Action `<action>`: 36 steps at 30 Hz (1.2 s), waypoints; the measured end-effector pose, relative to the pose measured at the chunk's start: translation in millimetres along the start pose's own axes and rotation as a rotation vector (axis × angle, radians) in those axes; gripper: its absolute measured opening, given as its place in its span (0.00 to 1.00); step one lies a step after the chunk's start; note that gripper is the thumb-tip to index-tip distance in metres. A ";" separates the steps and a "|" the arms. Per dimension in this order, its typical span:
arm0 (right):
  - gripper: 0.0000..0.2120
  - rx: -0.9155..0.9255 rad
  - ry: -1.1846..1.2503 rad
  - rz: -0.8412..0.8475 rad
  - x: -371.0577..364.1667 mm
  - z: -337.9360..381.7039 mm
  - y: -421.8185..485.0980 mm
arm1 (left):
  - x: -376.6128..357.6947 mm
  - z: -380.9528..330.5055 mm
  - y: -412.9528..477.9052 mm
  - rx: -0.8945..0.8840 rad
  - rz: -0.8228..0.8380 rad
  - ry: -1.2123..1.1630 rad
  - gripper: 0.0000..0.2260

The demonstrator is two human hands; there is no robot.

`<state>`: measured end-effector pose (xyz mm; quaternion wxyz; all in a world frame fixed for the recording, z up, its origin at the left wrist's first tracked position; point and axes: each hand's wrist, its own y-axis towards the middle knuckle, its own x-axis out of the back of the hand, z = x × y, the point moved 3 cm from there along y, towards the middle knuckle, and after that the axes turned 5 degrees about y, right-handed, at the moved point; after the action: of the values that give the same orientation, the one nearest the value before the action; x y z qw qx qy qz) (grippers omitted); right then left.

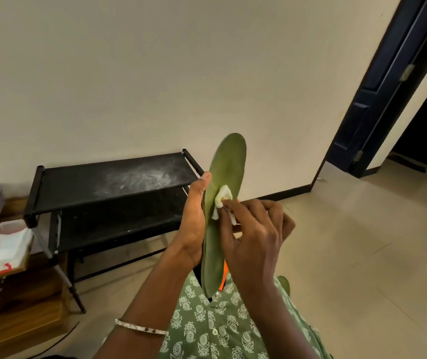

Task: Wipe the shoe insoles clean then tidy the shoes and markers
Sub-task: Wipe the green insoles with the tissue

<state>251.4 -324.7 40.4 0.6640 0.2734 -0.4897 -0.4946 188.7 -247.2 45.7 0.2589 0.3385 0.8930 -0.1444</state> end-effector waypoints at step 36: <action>0.06 0.067 0.027 0.039 -11.4 1.9 -24.1 | 11.3 -0.6 5.1 0.021 -0.026 -0.008 0.30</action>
<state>240.0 -322.6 16.3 0.6705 0.2926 -0.5023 -0.4609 184.8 -237.2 39.4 0.2569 0.3290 0.8947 -0.1586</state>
